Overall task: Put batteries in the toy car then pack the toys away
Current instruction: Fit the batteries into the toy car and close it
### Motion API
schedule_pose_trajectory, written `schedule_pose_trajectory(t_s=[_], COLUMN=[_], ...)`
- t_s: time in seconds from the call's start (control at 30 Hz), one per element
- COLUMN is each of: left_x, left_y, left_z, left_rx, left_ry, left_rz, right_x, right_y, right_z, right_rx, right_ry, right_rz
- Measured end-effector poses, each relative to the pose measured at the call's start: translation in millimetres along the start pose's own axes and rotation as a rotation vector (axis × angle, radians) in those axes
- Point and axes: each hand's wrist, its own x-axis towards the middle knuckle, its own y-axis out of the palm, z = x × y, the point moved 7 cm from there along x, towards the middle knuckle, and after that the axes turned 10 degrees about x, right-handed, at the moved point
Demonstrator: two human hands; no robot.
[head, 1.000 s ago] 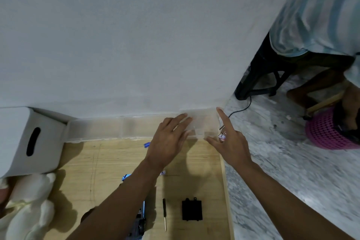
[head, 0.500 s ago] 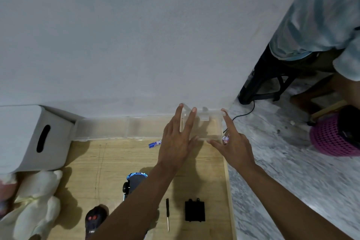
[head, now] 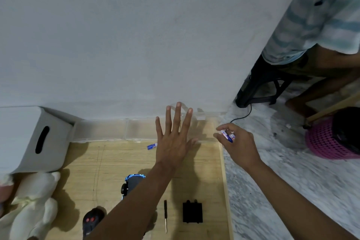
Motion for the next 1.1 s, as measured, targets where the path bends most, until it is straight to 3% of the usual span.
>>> schedule_pose_trajectory(t_s=[0.23, 0.6, 0.9, 1.1], left_x=[1, -1, -1, -1], left_y=[2, 4, 6, 5], left_z=[0, 0, 1, 0], left_rx=[0.024, 0.043, 0.049, 0.044], left_ry=[0.000, -0.007, -0.003, -0.002], left_rz=[-0.007, -0.009, -0.003, -0.005], right_x=[26, 39, 48, 47], right_y=[46, 71, 76, 79], right_z=[31, 52, 33, 36], right_rx=[-0.315, -0.572, -0.561, -0.583], right_ry=[-0.181, -0.291, -0.183, -0.212], right_rz=[0.251, 0.424, 0.454, 0.404])
